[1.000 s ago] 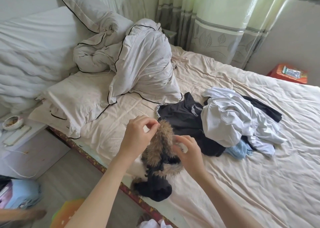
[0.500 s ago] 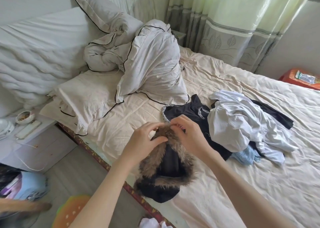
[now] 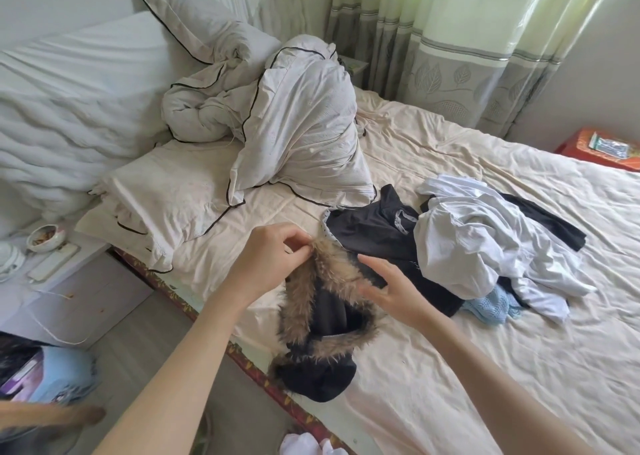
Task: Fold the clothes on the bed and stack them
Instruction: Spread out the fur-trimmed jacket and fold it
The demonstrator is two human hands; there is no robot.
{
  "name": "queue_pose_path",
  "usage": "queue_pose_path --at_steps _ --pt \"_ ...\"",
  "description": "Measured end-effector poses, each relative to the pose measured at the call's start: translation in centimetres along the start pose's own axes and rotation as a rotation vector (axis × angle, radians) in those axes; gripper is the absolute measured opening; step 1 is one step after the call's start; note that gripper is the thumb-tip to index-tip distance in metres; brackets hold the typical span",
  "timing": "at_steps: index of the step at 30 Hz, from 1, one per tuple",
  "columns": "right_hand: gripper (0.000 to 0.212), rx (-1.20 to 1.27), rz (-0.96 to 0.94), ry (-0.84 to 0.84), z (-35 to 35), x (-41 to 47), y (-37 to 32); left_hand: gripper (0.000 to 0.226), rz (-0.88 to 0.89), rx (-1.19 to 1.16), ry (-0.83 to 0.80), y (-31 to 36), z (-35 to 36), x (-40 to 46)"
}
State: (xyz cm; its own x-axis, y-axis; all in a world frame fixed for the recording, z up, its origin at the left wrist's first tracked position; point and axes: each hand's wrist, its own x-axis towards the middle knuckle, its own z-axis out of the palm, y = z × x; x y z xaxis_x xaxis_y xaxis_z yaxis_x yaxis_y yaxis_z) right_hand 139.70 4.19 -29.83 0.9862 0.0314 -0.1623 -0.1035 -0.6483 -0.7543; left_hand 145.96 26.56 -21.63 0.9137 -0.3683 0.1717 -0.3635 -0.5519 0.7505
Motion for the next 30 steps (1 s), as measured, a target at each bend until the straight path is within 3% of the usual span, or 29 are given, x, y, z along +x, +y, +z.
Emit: queue_pose_path --at_steps 3,6,12,14,18,21,26,30 --pt "0.047 -0.067 -0.017 -0.092 0.9 0.9 0.7 0.009 0.036 0.042 -0.022 -0.2 -0.5 -0.2" --pt "0.015 -0.085 -0.056 -0.103 1.6 2.1 0.0 0.01 0.014 0.06 0.02 -0.9 -0.9 -0.5" --pt "0.005 0.046 0.058 -0.03 1.7 3.0 -0.8 0.024 -0.104 0.083 0.067 -3.1 -1.9 -1.0" --pt "0.008 0.041 0.05 0.062 0.5 3.2 -0.6 0.03 -0.118 0.124 -0.019 -3.9 -2.4 -1.0" --pt "0.006 0.02 0.056 0.237 -2.8 4.2 -0.8 0.025 -0.077 0.136 -0.355 -3.7 -1.4 -1.1" --pt "0.005 -0.002 0.091 0.32 -4.4 5.1 -1.3 0.024 -0.062 0.109 -0.427 -2.8 0.7 -1.0" --pt "0.004 0.018 0.145 0.332 -5.4 5.2 -1.4 0.026 -0.044 -0.013 -0.391 -2.4 2.5 -0.7" --pt "0.007 0.011 0.154 0.268 -5.2 4.6 -1.3 0.023 -0.075 -0.089 -0.243 -3.2 2.9 -0.7"
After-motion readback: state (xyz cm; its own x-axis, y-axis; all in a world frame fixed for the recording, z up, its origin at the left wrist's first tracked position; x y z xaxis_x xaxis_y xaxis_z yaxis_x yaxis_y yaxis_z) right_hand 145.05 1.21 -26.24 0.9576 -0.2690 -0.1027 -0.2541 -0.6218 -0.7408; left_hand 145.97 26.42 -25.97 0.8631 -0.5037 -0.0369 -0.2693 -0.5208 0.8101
